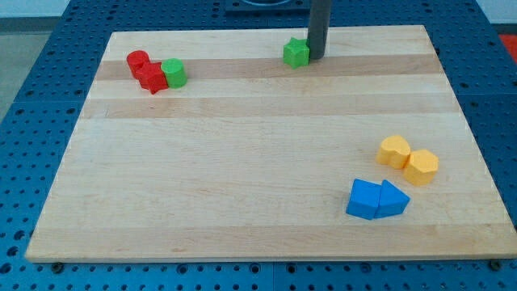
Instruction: Slightly push the green star downwards
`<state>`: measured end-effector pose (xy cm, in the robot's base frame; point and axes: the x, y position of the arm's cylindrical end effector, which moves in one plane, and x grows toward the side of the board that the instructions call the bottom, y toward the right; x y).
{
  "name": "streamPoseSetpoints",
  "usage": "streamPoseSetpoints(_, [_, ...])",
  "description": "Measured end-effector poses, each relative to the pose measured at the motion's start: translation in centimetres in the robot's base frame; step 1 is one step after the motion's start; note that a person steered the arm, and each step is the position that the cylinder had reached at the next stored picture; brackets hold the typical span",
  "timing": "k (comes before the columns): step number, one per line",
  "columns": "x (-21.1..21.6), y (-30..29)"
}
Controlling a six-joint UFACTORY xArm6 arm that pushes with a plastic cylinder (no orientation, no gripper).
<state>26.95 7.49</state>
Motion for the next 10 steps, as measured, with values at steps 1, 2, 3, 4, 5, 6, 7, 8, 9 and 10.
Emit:
streamPoseSetpoints(1, [1.6,-1.9])
streamPoseSetpoints(2, [3.6,-3.5])
streamPoseSetpoints(3, [5.1,-5.2])
streamPoseSetpoints(4, [6.1,-3.0])
streamPoseSetpoints(5, [5.8,0.7])
streamPoseSetpoints(6, [0.6,0.9])
streamPoseSetpoints(7, [-1.6,-3.2])
streamPoseSetpoints(8, [-1.2,-4.7])
streamPoseSetpoints(9, [0.0,-6.0])
streamPoseSetpoints(10, [2.2,-8.5])
